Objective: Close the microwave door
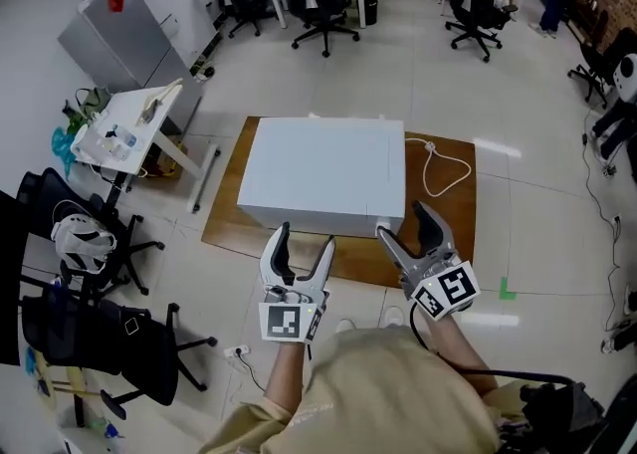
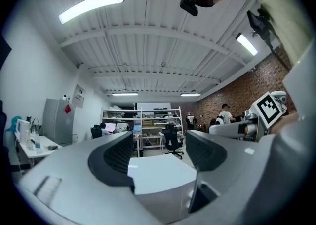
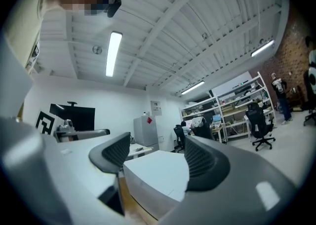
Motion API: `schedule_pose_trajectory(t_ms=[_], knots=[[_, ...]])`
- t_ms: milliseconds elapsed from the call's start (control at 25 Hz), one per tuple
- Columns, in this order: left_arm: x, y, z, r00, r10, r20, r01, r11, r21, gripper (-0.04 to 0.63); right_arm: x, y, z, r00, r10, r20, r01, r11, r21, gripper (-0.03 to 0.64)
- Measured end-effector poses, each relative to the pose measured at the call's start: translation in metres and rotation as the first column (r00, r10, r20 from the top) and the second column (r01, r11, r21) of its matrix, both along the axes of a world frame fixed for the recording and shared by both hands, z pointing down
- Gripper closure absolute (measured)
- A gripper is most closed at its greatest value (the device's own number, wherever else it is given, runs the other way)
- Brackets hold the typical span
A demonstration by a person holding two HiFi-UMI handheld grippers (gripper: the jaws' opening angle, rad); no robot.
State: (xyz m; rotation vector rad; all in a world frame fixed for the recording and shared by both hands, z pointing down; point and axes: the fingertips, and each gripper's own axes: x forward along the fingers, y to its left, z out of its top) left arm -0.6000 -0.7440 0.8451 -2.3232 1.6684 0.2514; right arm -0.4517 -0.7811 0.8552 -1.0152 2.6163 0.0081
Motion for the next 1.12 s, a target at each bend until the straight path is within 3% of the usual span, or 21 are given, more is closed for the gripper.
schedule_pose_trajectory(t_ms=[120, 240, 360, 520, 1120], knots=[[-0.007, 0.006, 0.011, 0.999, -0.038, -0.035, 0.037, 0.999, -0.031, 0.259, -0.002, 0.005, -0.007, 1.000, 0.012, 0.027, -0.013, 0.999, 0.033, 0.282], [-0.003, 0.012, 0.022, 0.999, -0.053, 0.005, 0.053, 0.994, -0.093, 0.261, 0.003, 0.006, -0.009, 0.998, 0.056, 0.038, -0.058, 0.997, 0.047, 0.284], [0.001, 0.012, 0.025, 0.996, -0.080, 0.049, 0.083, 0.995, -0.060, 0.261, 0.004, 0.005, -0.001, 0.996, 0.089, 0.004, -0.089, 0.995, 0.043, 0.287], [0.007, 0.011, 0.033, 0.997, -0.068, 0.046, 0.072, 0.994, -0.084, 0.261, -0.003, 0.010, 0.002, 0.995, 0.083, -0.055, -0.079, 0.995, 0.065, 0.373], [0.019, 0.007, 0.025, 0.998, -0.041, 0.046, 0.044, 0.996, -0.074, 0.261, 0.019, 0.014, -0.009, 0.991, 0.133, -0.022, -0.131, 0.988, 0.083, 0.374]])
